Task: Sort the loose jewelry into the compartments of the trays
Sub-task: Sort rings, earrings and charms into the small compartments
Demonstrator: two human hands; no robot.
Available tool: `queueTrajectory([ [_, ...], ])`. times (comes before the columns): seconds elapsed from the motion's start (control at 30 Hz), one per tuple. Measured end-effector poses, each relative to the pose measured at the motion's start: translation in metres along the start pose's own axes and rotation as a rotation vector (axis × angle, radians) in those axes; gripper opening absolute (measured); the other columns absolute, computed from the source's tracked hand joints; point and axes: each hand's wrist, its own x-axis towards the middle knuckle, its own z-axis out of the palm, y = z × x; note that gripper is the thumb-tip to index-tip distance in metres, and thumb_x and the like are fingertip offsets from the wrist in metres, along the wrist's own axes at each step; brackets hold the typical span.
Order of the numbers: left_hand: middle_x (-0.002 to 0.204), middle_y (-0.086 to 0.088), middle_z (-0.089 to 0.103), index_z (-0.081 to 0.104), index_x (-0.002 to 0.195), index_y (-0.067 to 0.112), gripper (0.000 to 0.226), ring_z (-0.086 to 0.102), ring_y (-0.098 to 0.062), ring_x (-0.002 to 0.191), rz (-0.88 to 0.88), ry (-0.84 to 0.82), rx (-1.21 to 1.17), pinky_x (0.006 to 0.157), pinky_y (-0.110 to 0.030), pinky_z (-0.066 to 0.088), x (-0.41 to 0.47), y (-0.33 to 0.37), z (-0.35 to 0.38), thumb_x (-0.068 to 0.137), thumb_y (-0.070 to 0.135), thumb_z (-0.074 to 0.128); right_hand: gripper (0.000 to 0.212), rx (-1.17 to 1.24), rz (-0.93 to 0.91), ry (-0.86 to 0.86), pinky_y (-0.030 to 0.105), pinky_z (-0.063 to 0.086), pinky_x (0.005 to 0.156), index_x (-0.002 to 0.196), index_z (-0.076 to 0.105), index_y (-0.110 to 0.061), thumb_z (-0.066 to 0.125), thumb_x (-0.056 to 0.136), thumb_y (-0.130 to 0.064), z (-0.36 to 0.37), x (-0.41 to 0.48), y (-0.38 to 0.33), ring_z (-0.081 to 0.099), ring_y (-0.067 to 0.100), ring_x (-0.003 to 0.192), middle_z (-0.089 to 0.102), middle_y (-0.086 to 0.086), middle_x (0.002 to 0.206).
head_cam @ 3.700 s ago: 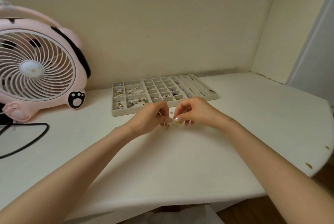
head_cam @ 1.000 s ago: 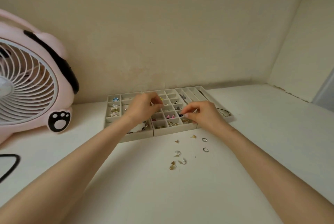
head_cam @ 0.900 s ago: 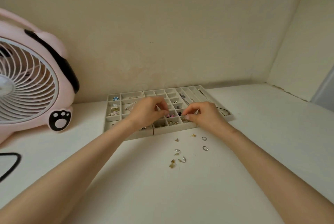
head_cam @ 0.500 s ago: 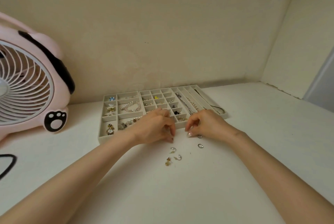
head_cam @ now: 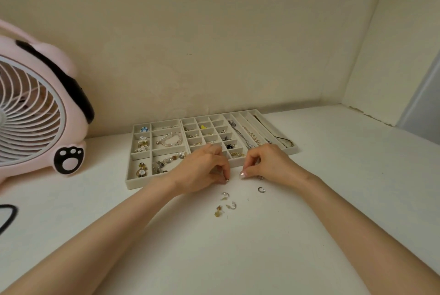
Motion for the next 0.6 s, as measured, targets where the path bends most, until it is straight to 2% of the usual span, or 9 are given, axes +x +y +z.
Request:
queueTrajectory([
  [0.2,0.086,0.006,0.047,0.071,0.091,0.022,0.015,0.04,-0.008,0.087,-0.029,0.047,-0.026,0.07,-0.02,0.031,-0.0016,-0.0036,-0.0045,0.084,0.011,0.065,0.017,0.041,-0.01,0.068,0.026,0.043,0.064,0.069,0.073,-0.021,0.069,0.084,-0.027,-0.0003,0.0028,0.0048,0.052,0.002,0.057,0.065,-0.008,0.062],
  [0.3,0.087,0.008,0.045,0.071,0.091,0.022,0.016,0.039,-0.009,0.088,-0.04,0.058,-0.008,0.068,-0.018,0.029,-0.0011,-0.0034,-0.0051,0.084,0.01,0.063,0.017,0.073,-0.016,0.094,0.021,0.04,0.061,0.074,0.075,-0.02,0.067,0.086,-0.029,-0.0029,0.0037,0.0071,0.05,-0.002,0.056,0.065,-0.008,0.064],
  [0.43,0.083,0.008,0.044,0.071,0.089,0.022,0.009,0.039,-0.009,0.085,-0.009,0.05,0.015,0.063,-0.016,0.029,-0.001,0.002,-0.0025,0.081,0.026,0.07,0.006,0.054,-0.035,0.034,0.018,0.04,0.063,0.076,0.074,-0.021,0.072,0.081,-0.018,-0.0039,0.0004,0.0067,0.051,-0.006,0.055,0.064,-0.012,0.067],
  [0.53,0.083,0.009,0.042,0.069,0.087,0.023,0.015,0.037,-0.008,0.084,-0.009,0.039,0.039,0.063,-0.017,0.028,-0.0002,0.0038,0.0001,0.078,0.034,0.071,0.016,0.074,-0.052,-0.037,0.025,0.047,0.064,0.075,0.073,-0.026,0.073,0.08,-0.011,-0.0021,-0.0003,0.0057,0.054,0.002,0.058,0.066,-0.006,0.07],
  [0.6,0.084,0.007,0.044,0.069,0.087,0.021,0.015,0.038,-0.009,0.085,-0.001,0.044,0.05,0.067,-0.02,0.029,0.0003,0.004,0.0016,0.079,0.034,0.071,0.012,0.047,-0.061,-0.053,0.026,0.047,0.067,0.078,0.075,-0.024,0.076,0.076,-0.012,0.0013,0.0001,0.0047,0.055,0.007,0.063,0.067,-0.004,0.075],
])
